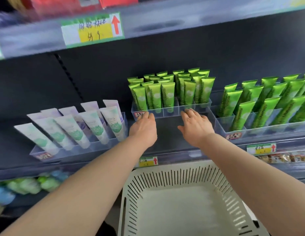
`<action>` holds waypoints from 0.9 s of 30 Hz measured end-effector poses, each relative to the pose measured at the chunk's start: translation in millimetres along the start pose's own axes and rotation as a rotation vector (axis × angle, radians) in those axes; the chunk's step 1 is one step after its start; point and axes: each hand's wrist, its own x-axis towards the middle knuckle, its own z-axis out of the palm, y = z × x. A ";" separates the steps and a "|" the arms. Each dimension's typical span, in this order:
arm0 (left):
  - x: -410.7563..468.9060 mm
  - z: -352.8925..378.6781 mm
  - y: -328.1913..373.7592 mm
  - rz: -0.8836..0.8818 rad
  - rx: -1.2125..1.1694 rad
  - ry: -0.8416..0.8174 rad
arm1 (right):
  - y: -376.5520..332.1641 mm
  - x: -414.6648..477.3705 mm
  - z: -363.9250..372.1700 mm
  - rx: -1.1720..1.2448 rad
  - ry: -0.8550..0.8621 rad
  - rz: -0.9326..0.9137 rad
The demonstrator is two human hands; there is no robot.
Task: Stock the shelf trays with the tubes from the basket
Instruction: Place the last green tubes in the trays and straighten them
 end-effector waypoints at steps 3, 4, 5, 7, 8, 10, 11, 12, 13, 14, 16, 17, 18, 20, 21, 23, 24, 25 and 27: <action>13.9 3.5 -4.2 0.012 -0.011 0.007 | -3.7 15.5 4.2 0.012 -0.035 0.022; 18.2 4.9 -5.0 0.011 -0.009 0.007 | -3.1 19.3 5.6 0.010 -0.038 0.034; 22.5 6.7 -5.8 0.013 -0.008 0.005 | -2.4 22.6 6.9 0.007 -0.037 0.048; 30.6 11.1 -7.0 0.021 -0.003 -0.006 | 0.0 27.7 9.0 0.002 -0.021 0.074; 33.9 13.2 -7.3 0.025 0.002 -0.011 | 0.8 29.7 10.0 0.000 -0.009 0.084; 38.9 17.6 -7.1 0.035 0.014 -0.011 | 2.1 33.4 12.2 -0.003 0.007 0.095; 40.8 19.8 -7.1 0.036 0.017 -0.005 | 2.8 35.3 13.4 -0.004 0.006 0.098; 42.6 21.8 -6.8 0.035 0.017 0.005 | 3.7 37.0 14.3 -0.005 -0.001 0.102; 44.2 23.6 -6.6 0.032 0.013 0.017 | 4.5 38.8 15.4 -0.005 -0.008 0.106; 45.7 24.8 -6.6 0.031 0.009 0.026 | 5.1 40.4 16.3 -0.003 -0.012 0.110; 48.1 26.9 -7.8 0.038 0.013 0.034 | 5.9 42.4 17.5 0.012 -0.010 0.122; 49.2 27.6 -8.8 0.046 0.027 0.037 | 6.3 43.0 18.4 0.017 -0.006 0.127; 49.8 27.9 -9.9 0.056 0.050 0.039 | 6.6 43.2 19.3 0.016 -0.003 0.128; 50.6 28.7 -12.3 0.077 0.109 0.047 | 5.5 42.9 21.4 -0.001 -0.001 0.118; 50.9 29.2 -13.3 0.082 0.136 0.053 | 4.3 43.2 22.1 -0.007 0.001 0.110; 51.5 29.5 -13.8 0.079 0.176 0.054 | -0.2 44.6 22.5 -0.008 -0.004 0.095; 51.8 29.3 -13.3 0.075 0.191 0.049 | -2.3 45.2 22.5 -0.012 -0.008 0.093; 52.4 28.7 -12.3 0.073 0.206 0.044 | -3.6 45.9 22.3 -0.019 -0.010 0.094; 53.2 27.4 -10.8 0.071 0.233 0.026 | -3.7 46.3 21.2 -0.039 -0.017 0.092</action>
